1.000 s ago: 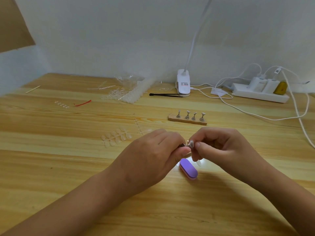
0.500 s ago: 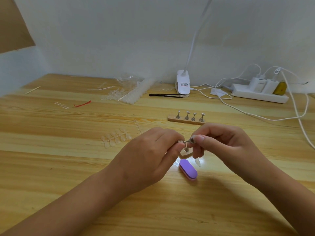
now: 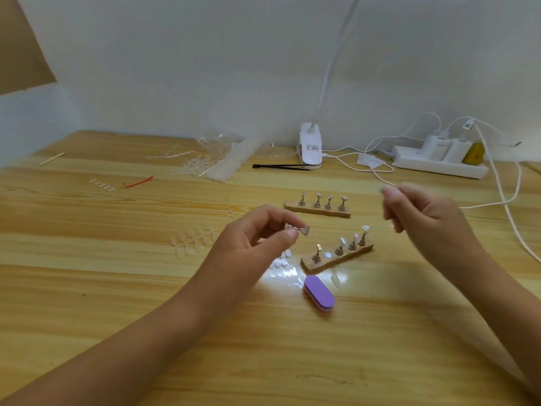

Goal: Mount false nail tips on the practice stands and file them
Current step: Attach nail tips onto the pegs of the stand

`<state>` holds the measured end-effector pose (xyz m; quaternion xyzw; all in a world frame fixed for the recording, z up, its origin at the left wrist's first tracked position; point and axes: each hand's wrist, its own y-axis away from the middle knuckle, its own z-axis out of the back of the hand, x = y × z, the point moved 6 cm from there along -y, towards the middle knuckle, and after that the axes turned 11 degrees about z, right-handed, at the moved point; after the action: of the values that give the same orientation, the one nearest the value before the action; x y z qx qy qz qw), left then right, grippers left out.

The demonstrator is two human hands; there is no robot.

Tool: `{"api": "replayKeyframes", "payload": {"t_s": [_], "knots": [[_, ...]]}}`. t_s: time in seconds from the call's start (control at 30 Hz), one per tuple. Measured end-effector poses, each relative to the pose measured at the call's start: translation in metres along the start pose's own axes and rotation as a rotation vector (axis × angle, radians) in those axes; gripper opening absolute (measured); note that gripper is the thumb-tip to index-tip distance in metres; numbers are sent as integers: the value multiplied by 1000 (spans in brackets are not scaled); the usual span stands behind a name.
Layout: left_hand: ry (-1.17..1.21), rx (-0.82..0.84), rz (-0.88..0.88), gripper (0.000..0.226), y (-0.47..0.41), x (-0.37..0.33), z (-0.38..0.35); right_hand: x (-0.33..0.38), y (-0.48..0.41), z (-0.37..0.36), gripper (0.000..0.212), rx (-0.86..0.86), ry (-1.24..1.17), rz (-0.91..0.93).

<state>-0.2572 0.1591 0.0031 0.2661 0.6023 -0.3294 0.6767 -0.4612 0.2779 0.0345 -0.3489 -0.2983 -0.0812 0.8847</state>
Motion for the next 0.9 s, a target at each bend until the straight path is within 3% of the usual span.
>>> {"api": "replayKeyframes", "payload": {"t_s": [0.13,0.2,0.3,0.4,0.57,0.9], "knots": [[248,-15,144,15,-6,12,6,-40,-3,16,8,50,302,-100],[339,5,176,13,-8,14,7,-46,-1,14,22,98,398,-77],[497,20,225,15,-10,18,7,-20,-2,12,16,75,372,103],[640,2,288,20,-12,24,9,13,-2,-1,14,240,249,340],[672,6,315,29,-14,25,11,34,9,-24,18,497,348,493],[623,1,259,29,-13,24,8,20,23,-45,28,673,378,391]]}}
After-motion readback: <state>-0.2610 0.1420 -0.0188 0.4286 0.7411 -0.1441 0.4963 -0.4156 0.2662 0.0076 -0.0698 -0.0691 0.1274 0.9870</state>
